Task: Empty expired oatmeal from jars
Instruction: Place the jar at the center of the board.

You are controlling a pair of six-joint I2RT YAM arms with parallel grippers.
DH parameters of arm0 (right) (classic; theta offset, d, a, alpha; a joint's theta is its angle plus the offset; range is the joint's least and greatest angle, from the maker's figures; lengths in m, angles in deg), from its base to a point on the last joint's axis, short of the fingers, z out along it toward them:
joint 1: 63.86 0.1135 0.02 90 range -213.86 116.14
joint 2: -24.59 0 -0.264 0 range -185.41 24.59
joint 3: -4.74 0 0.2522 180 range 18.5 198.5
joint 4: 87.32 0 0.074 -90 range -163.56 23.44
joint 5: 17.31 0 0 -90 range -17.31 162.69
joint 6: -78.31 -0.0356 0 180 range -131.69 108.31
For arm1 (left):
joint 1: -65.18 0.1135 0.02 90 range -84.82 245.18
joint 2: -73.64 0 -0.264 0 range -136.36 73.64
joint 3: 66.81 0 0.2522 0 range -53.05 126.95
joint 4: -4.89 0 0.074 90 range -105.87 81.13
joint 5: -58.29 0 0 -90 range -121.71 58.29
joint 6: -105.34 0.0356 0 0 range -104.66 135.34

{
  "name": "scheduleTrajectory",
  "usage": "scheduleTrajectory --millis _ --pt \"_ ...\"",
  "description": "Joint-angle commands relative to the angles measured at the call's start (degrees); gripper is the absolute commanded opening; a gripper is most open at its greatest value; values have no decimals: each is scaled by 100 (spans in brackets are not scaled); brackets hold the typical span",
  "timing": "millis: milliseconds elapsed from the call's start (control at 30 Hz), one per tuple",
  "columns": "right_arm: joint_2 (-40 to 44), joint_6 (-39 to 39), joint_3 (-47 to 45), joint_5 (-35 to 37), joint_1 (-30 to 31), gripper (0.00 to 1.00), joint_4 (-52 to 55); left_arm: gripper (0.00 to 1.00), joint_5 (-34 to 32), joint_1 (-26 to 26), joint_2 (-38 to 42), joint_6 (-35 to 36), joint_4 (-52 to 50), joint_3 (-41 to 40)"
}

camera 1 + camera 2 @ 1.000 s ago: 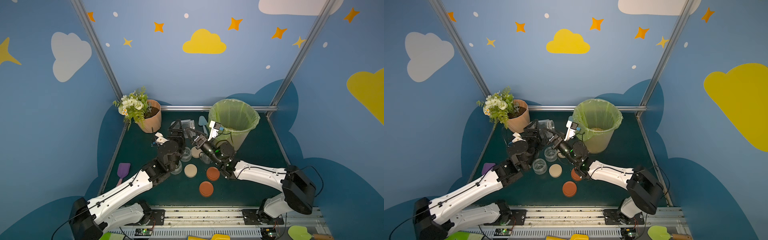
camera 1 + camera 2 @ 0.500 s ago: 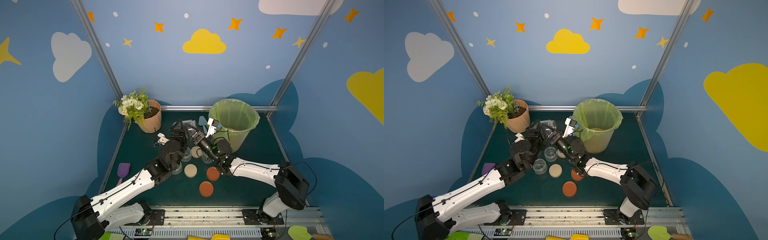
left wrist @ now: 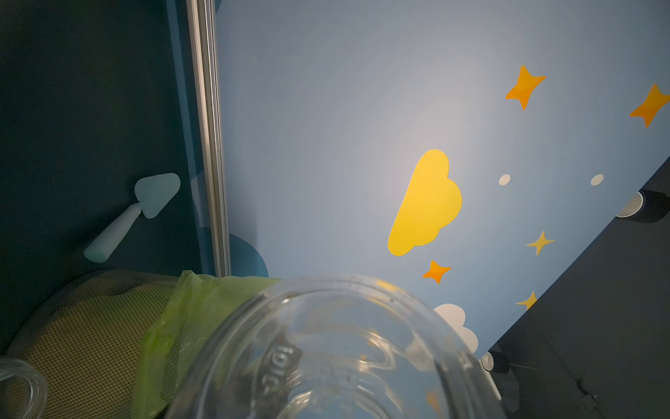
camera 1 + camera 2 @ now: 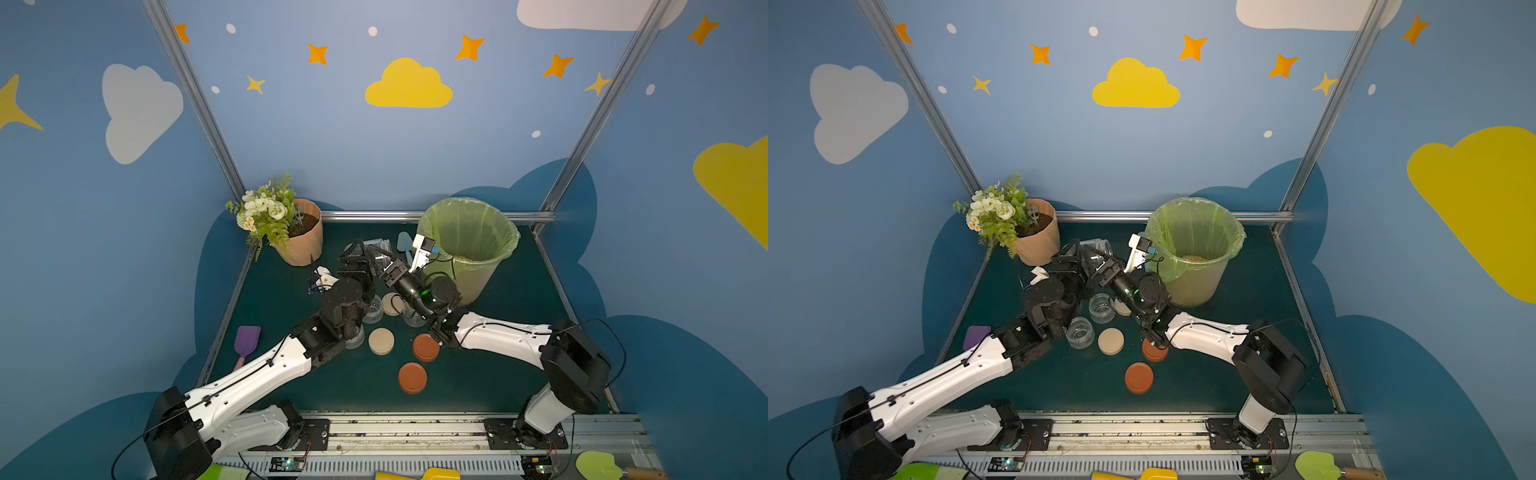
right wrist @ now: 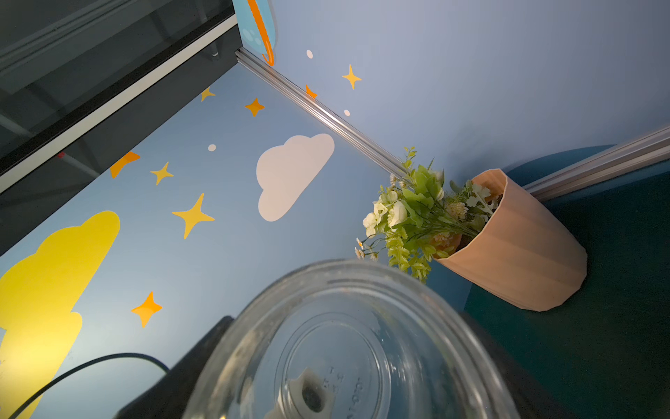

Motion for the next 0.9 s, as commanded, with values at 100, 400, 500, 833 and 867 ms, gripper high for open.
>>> scheduleTrajectory --millis 100,400,500,833,867 --pt "353 458 98 68 -49 14 533 100 270 131 311 561 -312 70" --pt "847 789 207 -17 -363 11 1567 100 533 423 638 854 -826 -87" --pt "999 899 153 -108 -454 11 1798 100 514 525 820 934 -1043 -180" --pt "1338 1506 429 -894 -521 12 3568 100 296 765 1042 2452 -2013 9" --pt "1369 1590 423 -982 -512 12 3686 100 264 801 1093 2519 -2070 -72"
